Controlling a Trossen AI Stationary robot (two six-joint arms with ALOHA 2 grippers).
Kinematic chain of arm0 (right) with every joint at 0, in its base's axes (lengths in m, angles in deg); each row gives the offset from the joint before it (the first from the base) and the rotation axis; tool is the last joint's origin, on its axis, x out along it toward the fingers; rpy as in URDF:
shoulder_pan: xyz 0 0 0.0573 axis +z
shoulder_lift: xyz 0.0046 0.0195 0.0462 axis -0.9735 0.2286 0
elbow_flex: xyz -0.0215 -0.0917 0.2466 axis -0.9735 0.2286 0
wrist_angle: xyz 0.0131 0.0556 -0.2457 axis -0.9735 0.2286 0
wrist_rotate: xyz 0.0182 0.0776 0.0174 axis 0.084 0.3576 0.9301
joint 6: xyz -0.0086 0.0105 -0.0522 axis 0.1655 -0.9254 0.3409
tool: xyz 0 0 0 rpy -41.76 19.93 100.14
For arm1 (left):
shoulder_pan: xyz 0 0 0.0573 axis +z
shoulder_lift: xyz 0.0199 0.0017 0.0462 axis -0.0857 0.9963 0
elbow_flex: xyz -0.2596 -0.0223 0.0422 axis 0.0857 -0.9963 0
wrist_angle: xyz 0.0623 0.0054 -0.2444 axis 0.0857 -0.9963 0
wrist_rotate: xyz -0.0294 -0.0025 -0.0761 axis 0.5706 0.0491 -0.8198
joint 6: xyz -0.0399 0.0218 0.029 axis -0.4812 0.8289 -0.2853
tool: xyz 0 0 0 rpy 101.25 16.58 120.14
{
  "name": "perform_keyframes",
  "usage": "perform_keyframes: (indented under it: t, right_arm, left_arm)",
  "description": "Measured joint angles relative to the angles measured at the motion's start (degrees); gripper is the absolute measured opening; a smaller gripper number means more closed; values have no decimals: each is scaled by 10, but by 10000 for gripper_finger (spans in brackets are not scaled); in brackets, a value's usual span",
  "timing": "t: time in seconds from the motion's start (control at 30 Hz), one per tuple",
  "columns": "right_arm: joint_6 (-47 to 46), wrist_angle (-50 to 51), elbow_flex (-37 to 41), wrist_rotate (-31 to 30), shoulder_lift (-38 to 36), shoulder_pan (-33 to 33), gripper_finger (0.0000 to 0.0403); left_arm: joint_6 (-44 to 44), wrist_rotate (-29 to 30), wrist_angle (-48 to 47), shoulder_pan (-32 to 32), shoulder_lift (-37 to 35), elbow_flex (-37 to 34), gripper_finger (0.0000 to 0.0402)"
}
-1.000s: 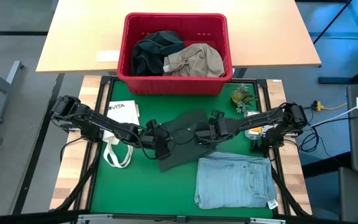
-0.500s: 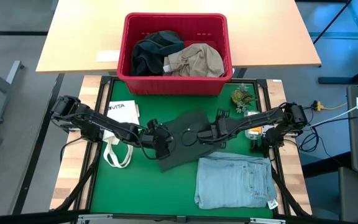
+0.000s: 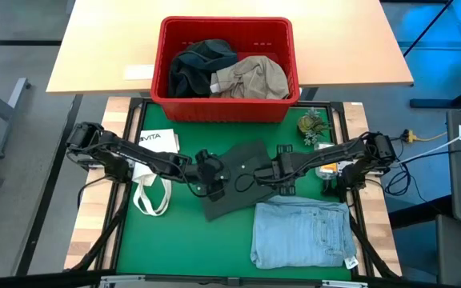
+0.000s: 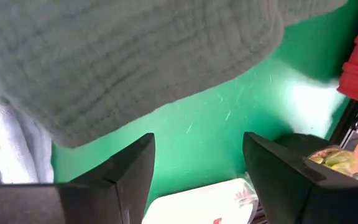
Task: Fold Laundry from Bin
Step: Stack the green shirt on top of the light blue jeans
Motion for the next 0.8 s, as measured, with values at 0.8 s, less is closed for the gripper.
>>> perform_keyframes:
  t: [0.8]
  right_arm:
    - [80, -116, 1, -6, -8, 171, 244]
  left_arm:
    - [9, -13, 6, -7, 0, 0, 254]
